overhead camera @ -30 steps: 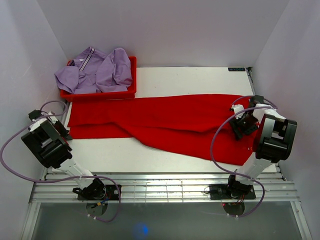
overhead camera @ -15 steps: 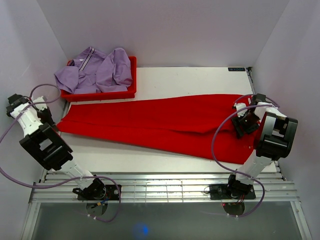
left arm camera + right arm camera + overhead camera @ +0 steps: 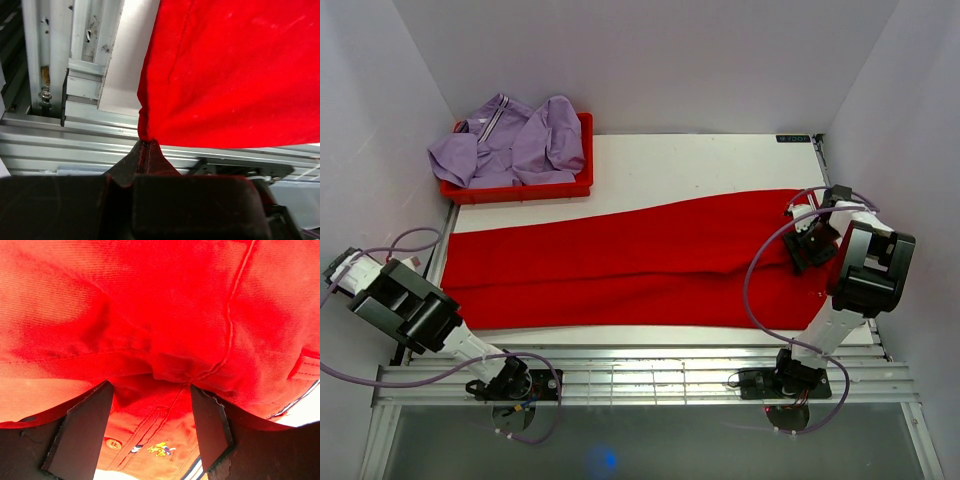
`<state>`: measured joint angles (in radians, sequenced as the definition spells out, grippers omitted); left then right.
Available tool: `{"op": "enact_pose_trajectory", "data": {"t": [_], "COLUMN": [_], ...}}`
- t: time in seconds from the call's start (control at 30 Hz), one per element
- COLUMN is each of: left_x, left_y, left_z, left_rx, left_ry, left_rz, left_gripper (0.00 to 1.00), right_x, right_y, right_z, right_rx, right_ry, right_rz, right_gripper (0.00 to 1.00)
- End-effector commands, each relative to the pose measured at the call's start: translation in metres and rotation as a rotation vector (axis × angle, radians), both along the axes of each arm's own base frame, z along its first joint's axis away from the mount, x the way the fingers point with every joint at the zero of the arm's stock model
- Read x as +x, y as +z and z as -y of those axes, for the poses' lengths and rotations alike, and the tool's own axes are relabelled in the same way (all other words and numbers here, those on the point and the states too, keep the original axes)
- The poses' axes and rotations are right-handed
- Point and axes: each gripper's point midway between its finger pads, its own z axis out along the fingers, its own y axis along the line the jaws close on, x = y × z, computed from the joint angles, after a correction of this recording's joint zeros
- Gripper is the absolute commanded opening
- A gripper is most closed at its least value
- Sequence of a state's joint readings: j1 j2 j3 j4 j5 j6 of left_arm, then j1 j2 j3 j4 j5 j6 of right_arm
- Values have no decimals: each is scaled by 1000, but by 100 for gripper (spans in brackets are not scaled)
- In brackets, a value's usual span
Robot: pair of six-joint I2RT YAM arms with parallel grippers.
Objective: Fold and stack the trousers
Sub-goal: Flatten the trousers out
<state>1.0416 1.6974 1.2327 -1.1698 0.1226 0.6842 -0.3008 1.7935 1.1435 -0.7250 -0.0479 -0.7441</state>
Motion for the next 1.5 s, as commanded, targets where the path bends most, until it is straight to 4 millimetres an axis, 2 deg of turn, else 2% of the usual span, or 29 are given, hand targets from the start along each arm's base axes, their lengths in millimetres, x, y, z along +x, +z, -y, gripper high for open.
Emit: {"op": "enact_pose_trajectory", "data": {"t": [0.0,0.03,0.1,0.13,0.17,0.2,0.27,0.3,0.33,0.37,0.4,0.47,0.5,0.53,0.57,0.6,0.63,0.67,0.7,0.73,0.8,0.83,0.9,0.97,1.1,1.13,1.17,1.3,1.47], "left_x": [-9,-11,-6,8,14,24,48,64,78,90,108,136,152,165,173,185,193,199,209,214,224,228,235,238,240,241,241,244,248], "left_y": [-5,-12,-10,-1,16,28,65,75,87,97,104,113,104,100,93,95,70,62,64,46,38,35,22,9,-18,-22,-31,-45,-59], "left_z": [-30,-20,-12,-8,-7,-6,0,9,10,11,24,18,24,20,16,10,4,0,-8,-9,-8,-6,1,6,15,14,16,17,26], "left_rx": [150,102,68,49,87,115,184,196,228,261,262,325,283,287,276,278,215,196,196,154,136,128,116,111,114,122,110,115,143], "left_ry": [-79,-86,-120,-145,-187,-214,-276,-320,-339,-341,-325,-292,-250,-226,-197,-171,-111,-90,-76,-52,-49,-51,-64,-67,-60,-55,-51,-55,-96], "left_rz": [-19,-19,16,100,157,213,359,403,449,478,504,551,548,554,537,538,486,471,477,450,445,445,427,407,352,341,323,300,278], "left_gripper": [0,2,21,36,57,67,84,84,84,84,83,81,76,74,72,68,66,66,65,65,66,66,68,69,66,65,63,52,55], "right_x": [13,13,18,12,12,16,12,14,18,14,15,10,9,7,-2,-5,-9,-19,-21,-26,-41,-40,-49,-43,-42,-49,-46,-48,-45], "right_y": [0,2,12,20,25,34,51,58,70,76,82,91,93,97,92,91,93,84,81,77,63,57,42,29,-8,-17,-22,-35,-36], "right_z": [18,15,7,1,-3,-5,-18,-23,-28,-34,-44,-59,-72,-80,-90,-106,-115,-124,-140,-149,-166,-170,-172,-171,-147,-141,-138,-114,-98], "right_rx": [-52,-32,16,45,65,74,123,130,142,163,185,204,208,204,212,214,214,224,227,227,237,234,215,193,65,41,23,-9,-24], "right_ry": [1,7,36,51,64,89,118,136,158,168,191,222,260,281,301,352,372,379,426,448,477,480,479,464,435,435,431,381,358], "right_rz": [14,14,32,15,17,36,44,56,88,80,96,106,103,115,93,87,96,65,64,50,-1,0,-36,-28,-81,-102,-93,-128,-129], "right_gripper": [70,73,77,80,86,89,95,97,98,98,98,98,98,96,94,93,90,89,89,88,86,85,84,82,78,77,77,75,74]}}
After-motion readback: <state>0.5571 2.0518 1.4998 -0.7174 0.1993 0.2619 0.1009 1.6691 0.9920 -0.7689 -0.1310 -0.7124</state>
